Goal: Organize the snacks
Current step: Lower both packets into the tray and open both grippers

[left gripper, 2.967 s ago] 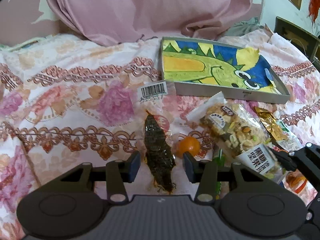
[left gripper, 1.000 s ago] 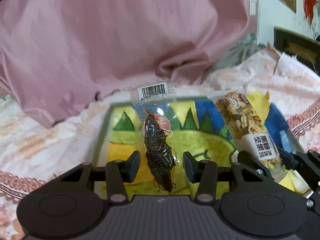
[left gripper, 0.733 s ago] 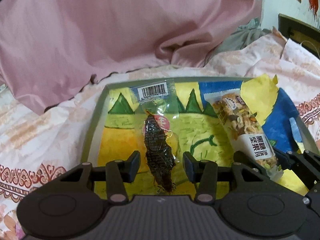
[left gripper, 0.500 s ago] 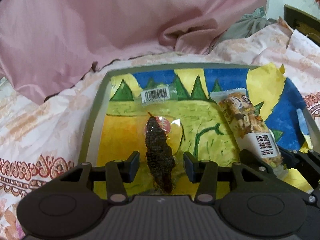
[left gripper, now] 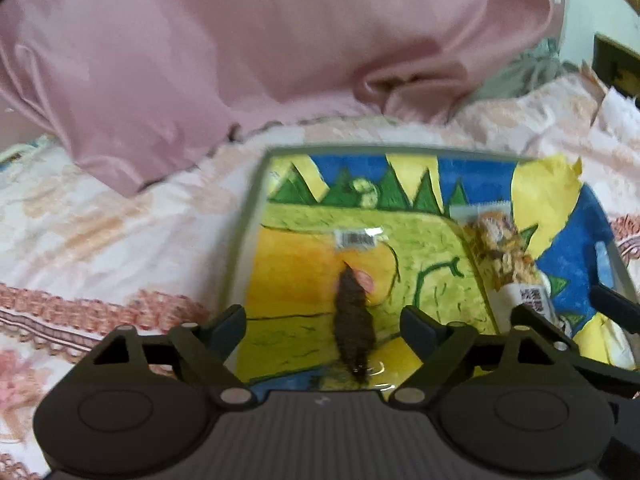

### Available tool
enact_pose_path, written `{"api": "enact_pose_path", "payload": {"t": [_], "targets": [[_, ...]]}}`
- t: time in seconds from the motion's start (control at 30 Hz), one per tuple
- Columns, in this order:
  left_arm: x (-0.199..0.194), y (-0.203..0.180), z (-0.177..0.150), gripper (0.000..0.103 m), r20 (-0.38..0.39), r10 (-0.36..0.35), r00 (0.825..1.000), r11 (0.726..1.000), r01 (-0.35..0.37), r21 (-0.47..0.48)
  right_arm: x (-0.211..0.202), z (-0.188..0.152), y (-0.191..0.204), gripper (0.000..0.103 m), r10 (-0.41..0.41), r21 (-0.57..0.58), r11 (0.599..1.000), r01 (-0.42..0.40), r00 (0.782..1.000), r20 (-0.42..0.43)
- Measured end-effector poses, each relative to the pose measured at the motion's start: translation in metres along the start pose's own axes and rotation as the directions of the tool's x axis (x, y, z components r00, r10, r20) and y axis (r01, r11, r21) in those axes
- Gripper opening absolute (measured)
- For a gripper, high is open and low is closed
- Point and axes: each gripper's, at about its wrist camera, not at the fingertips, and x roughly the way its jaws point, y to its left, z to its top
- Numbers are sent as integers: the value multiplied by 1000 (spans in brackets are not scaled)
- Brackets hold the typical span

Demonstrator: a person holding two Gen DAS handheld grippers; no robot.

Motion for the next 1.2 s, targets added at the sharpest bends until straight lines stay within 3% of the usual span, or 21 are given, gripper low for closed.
{"api": "enact_pose_path", "payload": {"t": [0.13,0.2,0.5,0.8,1.2], "targets": [[-36,7,1,99,65,20,998,1000,-20,6,-25,11,-4,89,5,14,1000,-5,999,37],[-58,8,-2,102,112,29,993,999,-31,10,-41,16,-6,97,11,20,1000,-12,998,59],[-145,12,-30,102,251,36,967,999,-35,-6,-128,26,-7,102,34,16,999,-38,980,198],[-202,20,-89,102,274,38,961,999,-33,-25,-211,5,-7,102,36,59,997,-53,964,262],[-251,19,-172,102,287,92,954,995,-96,0,-289,-53,5,102,17,15,1000,-21,966,259]]}}
